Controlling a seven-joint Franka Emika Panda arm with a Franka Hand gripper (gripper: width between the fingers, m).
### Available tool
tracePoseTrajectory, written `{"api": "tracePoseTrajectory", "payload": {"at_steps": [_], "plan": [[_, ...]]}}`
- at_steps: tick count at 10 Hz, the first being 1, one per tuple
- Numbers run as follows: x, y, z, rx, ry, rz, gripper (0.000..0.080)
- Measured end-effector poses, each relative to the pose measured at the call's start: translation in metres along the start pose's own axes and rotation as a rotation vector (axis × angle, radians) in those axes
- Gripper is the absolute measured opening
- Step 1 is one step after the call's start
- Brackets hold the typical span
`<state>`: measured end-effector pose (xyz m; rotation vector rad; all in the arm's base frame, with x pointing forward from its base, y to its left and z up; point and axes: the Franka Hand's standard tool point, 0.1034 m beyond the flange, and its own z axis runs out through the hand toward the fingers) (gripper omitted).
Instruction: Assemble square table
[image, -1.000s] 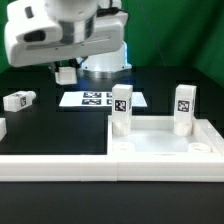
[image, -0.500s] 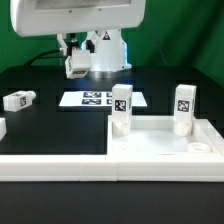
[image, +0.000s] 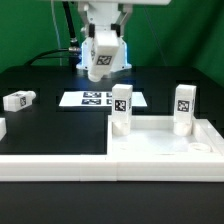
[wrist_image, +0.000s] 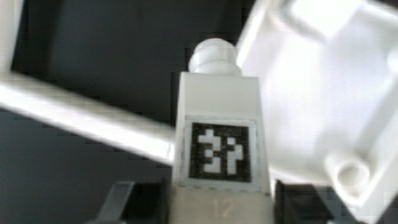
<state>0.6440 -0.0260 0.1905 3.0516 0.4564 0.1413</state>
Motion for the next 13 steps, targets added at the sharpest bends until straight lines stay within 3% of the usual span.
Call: {"api": "tracePoseTrajectory", "payload": {"at_steps": [3, 4, 5, 6, 7, 9, 10, 13], "plan": [[0.020, -0.040, 0.018, -0.019, 0.244, 0.057, 0.0287], [0.019, -0.040, 0.020, -0.023, 0.293, 0.069, 0.0287], [0.019, -0.032, 0.019, -0.062, 0.362, 0.056, 0.0287], [0.017, -0.029, 0.020, -0.079, 0.390, 0.055, 0.0287], [0.017, -0.024, 0.019, -0.113, 0.442, 0.042, 0.0287], [0.014, -0.025, 0.023, -0.110, 0.433, 0.042, 0.0287], [0.013, -0.027, 0.026, -0.093, 0.426, 0.059, 0.0287], [0.034, -0.067, 0.034, -0.041, 0.483, 0.082, 0.0287]]}}
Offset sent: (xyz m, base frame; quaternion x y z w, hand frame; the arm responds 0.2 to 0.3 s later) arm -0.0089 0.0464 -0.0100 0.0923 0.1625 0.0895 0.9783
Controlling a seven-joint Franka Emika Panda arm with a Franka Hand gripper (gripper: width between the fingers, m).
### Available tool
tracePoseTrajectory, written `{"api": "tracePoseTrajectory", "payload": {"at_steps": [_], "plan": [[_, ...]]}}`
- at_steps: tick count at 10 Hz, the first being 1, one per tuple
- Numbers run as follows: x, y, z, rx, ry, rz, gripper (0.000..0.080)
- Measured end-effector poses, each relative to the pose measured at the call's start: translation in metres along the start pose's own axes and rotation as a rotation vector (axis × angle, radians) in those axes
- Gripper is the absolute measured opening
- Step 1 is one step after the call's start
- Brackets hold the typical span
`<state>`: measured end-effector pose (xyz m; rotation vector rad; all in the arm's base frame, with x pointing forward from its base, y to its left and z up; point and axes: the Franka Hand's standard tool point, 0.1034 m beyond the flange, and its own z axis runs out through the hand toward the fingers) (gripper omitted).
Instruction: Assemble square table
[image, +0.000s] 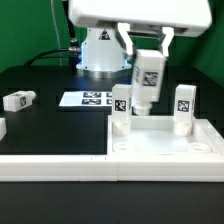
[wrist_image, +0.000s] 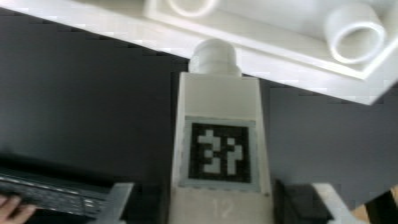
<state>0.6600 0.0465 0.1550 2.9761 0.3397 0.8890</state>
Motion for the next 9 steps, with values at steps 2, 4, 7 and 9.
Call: {"api": "tracePoseTrajectory", "payload": {"at_steps": [2, 4, 7, 9], "plan": [[0.027, -0.027, -0.006, 0.022, 0.038, 0.065, 0.0287], [0.019, -0.020, -0.003, 0.014, 0.025, 0.048, 0.0287], [-0.005, -0.015, 0.005, 0.011, 0.015, 0.023, 0.0287], [-0.022, -0.026, 0.018, 0.032, 0.013, 0.035, 0.0287]]}}
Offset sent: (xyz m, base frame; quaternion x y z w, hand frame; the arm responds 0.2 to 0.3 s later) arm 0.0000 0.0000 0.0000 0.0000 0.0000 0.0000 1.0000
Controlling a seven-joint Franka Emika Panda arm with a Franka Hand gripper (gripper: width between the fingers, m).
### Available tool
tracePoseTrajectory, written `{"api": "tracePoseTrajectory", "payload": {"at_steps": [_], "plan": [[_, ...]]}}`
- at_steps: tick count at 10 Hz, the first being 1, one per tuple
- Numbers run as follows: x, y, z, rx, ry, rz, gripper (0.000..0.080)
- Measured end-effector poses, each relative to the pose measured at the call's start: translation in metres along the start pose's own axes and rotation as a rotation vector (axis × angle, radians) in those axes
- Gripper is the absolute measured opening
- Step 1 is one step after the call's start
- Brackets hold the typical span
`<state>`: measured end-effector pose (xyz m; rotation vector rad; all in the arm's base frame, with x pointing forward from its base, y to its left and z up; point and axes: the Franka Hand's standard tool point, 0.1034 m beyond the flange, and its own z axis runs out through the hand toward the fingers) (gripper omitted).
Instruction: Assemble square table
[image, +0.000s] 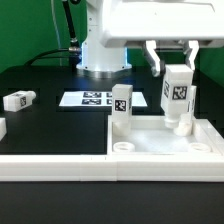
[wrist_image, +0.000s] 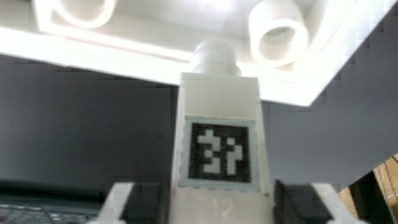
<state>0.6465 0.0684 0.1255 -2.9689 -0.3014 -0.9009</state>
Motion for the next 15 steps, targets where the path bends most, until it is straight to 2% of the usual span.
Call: {"api": "tracePoseTrajectory", "payload": {"at_steps": [5, 7, 12, 15], "plan": [[0.000, -0.023, 0.008, 0.022, 0.000, -0.005, 0.0287], [0.001, -0.028, 0.016, 0.028, -0.002, -0.009, 0.0287], [-0.002, -0.028, 0.023, 0.028, -0.007, -0.008, 0.0287], [0.003, -0.028, 0.029, 0.029, -0.002, -0.006, 0.0287]]}}
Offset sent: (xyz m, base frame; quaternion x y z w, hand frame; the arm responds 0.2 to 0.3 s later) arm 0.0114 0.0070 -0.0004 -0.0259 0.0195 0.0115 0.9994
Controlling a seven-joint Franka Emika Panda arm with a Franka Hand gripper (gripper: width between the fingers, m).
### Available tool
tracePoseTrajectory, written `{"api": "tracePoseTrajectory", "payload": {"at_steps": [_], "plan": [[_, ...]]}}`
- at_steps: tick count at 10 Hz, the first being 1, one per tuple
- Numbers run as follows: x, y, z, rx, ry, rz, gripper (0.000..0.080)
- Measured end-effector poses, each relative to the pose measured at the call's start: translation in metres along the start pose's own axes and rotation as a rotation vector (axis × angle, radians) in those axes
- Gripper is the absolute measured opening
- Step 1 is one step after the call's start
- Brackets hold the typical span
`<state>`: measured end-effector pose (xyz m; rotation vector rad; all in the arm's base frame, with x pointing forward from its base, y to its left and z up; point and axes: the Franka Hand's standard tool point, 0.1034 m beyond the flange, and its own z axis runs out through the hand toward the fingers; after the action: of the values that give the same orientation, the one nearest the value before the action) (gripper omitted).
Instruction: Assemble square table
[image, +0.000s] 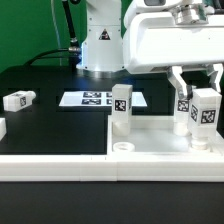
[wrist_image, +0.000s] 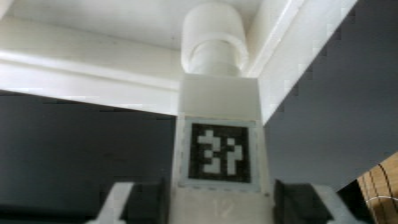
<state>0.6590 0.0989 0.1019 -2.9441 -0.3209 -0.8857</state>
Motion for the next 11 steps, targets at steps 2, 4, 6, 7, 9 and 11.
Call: {"api": "tracePoseTrajectory", "payload": {"at_steps": [2, 4, 6, 7, 9, 11], "plan": [[-0.0017, -0.0019, 0.0052, 0.003, -0.003, -0.001, 0.0287], [-0.0054, -0.0022, 0.0084, -0.001, 0.002, -0.001, 0.0287], [-0.0063, -0.0032, 0.0082, -0.010, 0.031, -0.005, 0.0287], [-0.0073, -0.0035, 0.0077, -0.012, 0.036, -0.006, 0.0287], [-0.0081, -0.0036, 0.0072, -0.014, 0.042, -0.007, 0.0287], [-0.0082, -0.0035, 0.0072, -0.014, 0.042, -0.007, 0.0289]]}}
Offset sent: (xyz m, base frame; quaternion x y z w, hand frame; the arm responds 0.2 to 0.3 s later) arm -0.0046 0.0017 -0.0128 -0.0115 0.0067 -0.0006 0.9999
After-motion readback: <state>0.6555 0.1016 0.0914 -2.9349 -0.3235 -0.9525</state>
